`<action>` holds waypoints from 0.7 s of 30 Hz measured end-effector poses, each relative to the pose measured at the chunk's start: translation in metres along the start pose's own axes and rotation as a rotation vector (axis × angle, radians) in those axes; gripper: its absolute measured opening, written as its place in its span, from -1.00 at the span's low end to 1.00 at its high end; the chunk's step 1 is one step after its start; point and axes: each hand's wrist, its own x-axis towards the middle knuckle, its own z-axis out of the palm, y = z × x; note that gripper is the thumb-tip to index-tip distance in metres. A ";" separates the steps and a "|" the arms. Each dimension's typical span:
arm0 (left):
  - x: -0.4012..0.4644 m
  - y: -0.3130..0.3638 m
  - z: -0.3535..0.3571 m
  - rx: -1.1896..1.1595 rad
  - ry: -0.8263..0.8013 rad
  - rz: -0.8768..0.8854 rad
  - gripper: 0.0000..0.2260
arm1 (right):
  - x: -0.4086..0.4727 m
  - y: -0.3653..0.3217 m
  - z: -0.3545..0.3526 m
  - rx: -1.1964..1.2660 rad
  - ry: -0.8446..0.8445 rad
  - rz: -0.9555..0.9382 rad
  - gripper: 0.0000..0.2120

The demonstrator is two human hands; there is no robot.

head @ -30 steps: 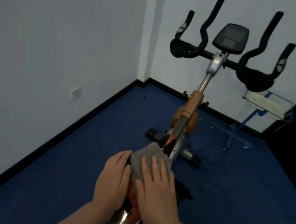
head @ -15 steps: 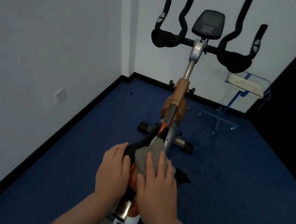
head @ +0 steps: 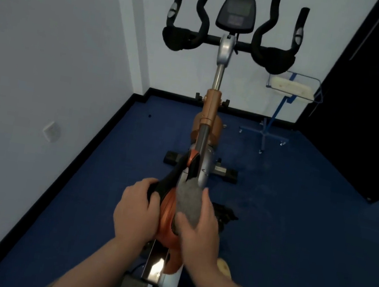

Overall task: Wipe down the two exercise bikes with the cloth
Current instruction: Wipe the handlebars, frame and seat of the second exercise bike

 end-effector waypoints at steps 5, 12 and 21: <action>-0.003 -0.004 0.002 0.002 0.019 0.002 -0.77 | 0.021 -0.002 -0.020 0.263 -0.211 0.149 -0.32; -0.002 -0.003 0.000 0.016 0.018 0.006 -0.76 | -0.003 0.004 -0.009 0.166 -0.085 0.083 -0.44; -0.004 -0.001 0.000 0.006 0.003 -0.011 -0.75 | -0.024 0.000 0.005 -0.005 0.075 0.082 -0.42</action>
